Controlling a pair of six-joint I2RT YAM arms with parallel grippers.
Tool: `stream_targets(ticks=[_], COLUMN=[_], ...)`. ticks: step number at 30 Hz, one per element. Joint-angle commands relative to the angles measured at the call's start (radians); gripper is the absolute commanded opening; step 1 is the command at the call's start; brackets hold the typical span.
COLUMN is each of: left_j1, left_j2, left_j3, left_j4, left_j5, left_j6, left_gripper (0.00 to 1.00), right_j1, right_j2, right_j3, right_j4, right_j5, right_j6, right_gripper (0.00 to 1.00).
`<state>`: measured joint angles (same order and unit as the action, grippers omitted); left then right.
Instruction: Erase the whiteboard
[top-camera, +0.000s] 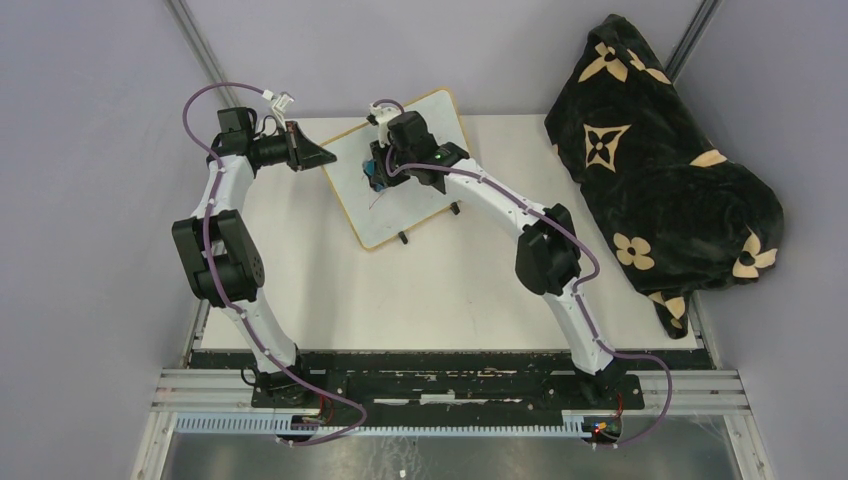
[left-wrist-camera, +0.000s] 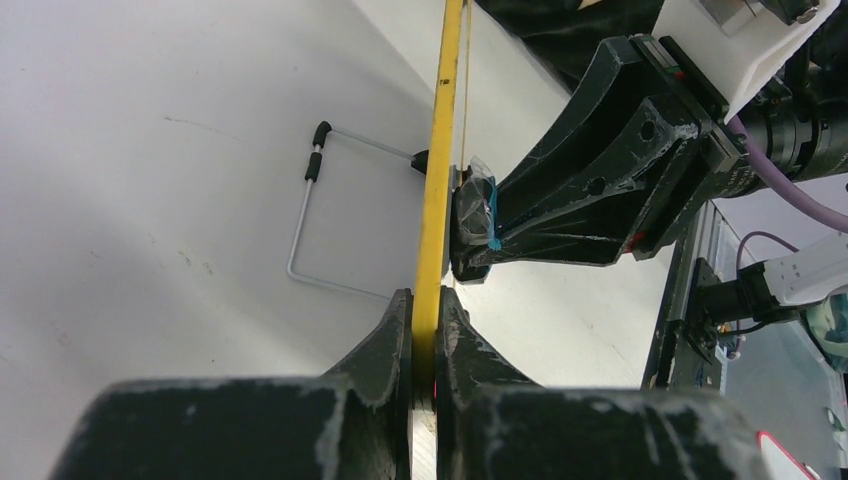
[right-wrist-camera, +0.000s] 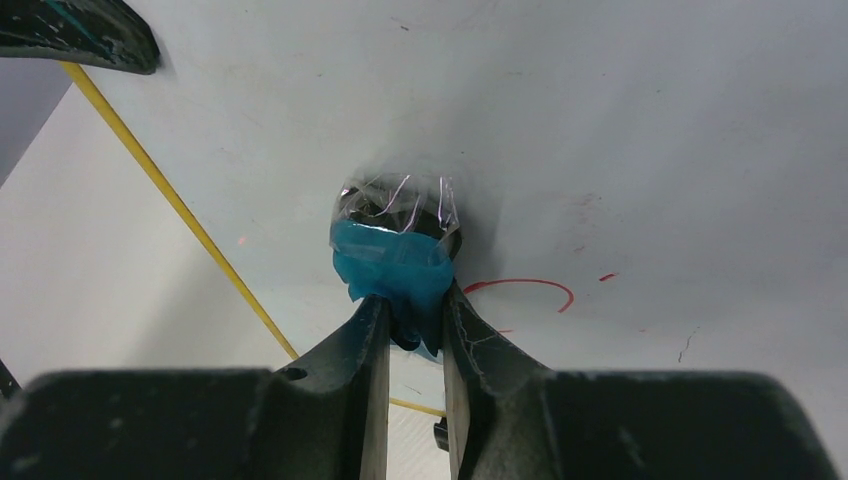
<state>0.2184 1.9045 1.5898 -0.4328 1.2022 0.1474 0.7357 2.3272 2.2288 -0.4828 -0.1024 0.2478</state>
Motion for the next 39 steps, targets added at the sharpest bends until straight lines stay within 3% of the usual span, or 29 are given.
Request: stream_targets(ticks=[1,10,18,27,32,39], left_j1=[-0.008,-0.008,-0.009,-0.010,-0.008,-0.009], left_j2=[-0.019,-0.027,-0.027,-0.024,-0.022,-0.024], left_j3=[-0.027,-0.029,-0.027,-0.027,-0.031,-0.040], left_j4=[-0.057,-0.060,-0.065,-0.066,-0.066,-0.066], left_j5=[-0.143,-0.142,-0.142,-0.139,-0.140,-0.140], left_j6=[0.094,0.096,0.098,0.096,0.096,0.099], left_gripper=[0.03,0.03,0.03,0.03,0.03,0.03], right_j1=[-0.039,-0.170,-0.219,-0.105,-0.016,-0.008], right_j2=[-0.031,-0.102,-0.111,-0.124,-0.088,0.001], right_j3=[-0.028,-0.158,-0.143,-0.115,-0.022,0.115], right_j4=[-0.008,0.032,0.039,0.058,0.036,0.002], right_j5=[0.128,0.196,0.178,0.126,0.098,0.107], right_j6=[-0.024,-0.032,-0.029,-0.018,-0.026,-0.049], right_gripper=[0.00,0.01,0.01,0.01,0.01,0.01])
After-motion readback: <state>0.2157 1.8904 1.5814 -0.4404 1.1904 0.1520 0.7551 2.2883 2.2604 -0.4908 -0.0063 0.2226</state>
